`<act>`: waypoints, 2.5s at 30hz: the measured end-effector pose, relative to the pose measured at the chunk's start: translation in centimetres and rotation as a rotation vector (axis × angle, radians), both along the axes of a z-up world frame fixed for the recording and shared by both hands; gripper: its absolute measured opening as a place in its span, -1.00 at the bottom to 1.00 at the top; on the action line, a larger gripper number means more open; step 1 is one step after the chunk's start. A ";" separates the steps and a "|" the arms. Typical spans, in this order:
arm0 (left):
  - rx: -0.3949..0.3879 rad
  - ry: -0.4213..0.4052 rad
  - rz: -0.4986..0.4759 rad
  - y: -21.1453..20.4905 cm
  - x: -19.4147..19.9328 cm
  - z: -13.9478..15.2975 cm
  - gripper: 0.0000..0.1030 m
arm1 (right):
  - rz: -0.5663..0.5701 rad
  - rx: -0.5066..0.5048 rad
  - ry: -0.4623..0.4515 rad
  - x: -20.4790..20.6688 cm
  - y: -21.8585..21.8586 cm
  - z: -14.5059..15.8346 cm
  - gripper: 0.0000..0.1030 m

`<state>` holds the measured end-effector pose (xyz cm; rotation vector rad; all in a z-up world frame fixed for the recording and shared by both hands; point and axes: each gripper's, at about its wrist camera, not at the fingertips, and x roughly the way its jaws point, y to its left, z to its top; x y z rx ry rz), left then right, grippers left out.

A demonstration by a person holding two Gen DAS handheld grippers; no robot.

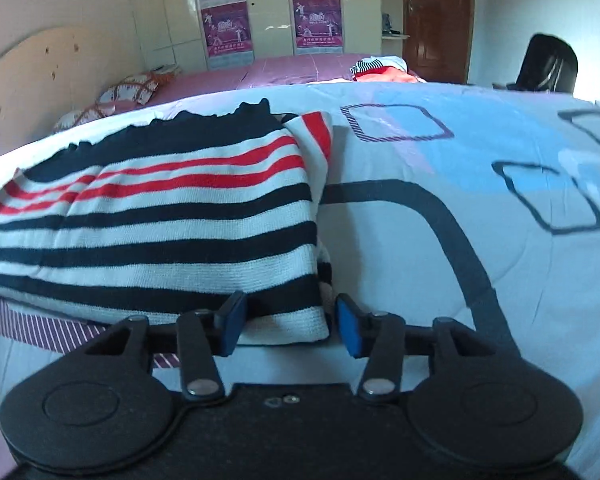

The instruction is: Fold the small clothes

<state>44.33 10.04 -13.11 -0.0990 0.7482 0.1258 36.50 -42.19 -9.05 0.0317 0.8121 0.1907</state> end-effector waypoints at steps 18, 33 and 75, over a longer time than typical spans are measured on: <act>-0.491 -0.037 0.001 2.7 -4.6 -0.1 0.99 | -0.080 0.027 0.000 -1.1 0.0 1.1 0.45; -0.790 -0.209 0.227 4.0 -1.1 -3.3 0.34 | 0.244 0.159 -0.134 2.3 9.7 4.1 -0.56; -0.948 -0.329 0.197 6.5 3.8 -6.2 -0.71 | 0.247 -0.107 -0.093 4.4 18.6 0.3 -0.69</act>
